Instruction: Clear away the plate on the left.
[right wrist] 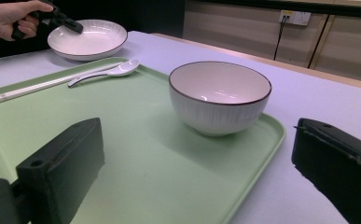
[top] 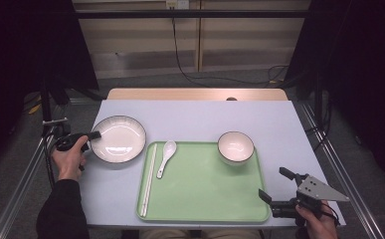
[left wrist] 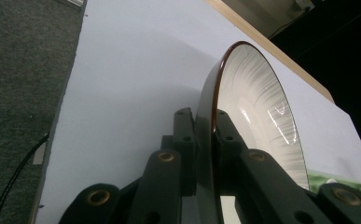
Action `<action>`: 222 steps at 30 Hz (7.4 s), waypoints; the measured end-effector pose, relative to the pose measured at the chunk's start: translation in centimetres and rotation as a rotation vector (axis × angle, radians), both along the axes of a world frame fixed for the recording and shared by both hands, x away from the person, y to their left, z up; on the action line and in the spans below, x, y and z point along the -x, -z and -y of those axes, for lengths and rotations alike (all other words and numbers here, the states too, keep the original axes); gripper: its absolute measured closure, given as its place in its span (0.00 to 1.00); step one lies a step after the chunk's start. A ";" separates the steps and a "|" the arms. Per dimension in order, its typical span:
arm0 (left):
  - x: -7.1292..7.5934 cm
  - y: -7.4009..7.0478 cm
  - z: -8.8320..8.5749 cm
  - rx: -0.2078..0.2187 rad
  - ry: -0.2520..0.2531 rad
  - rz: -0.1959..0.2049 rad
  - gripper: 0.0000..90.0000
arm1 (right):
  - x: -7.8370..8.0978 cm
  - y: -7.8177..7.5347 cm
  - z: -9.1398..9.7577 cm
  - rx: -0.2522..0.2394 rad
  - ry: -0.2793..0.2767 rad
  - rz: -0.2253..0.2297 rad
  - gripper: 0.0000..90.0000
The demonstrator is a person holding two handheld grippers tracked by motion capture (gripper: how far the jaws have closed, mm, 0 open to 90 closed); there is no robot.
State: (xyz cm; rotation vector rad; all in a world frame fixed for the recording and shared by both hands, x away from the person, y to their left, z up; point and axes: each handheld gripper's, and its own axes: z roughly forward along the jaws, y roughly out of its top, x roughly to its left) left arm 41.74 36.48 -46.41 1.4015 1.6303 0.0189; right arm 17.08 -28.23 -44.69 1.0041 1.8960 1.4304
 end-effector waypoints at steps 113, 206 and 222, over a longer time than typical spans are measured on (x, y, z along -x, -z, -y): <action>6.4 -1.0 24.2 -0.095 0.674 0.015 0.93 | -0.3 -0.1 -0.3 0.015 -0.015 0.012 0.02; 13.5 -2.8 17.8 -0.558 0.390 0.455 0.02 | -0.5 -0.1 -0.2 0.005 0.011 0.002 0.02; 16.7 -1.8 12.5 -0.550 0.280 0.438 0.01 | -0.5 0.0 0.0 0.003 0.041 -0.012 0.02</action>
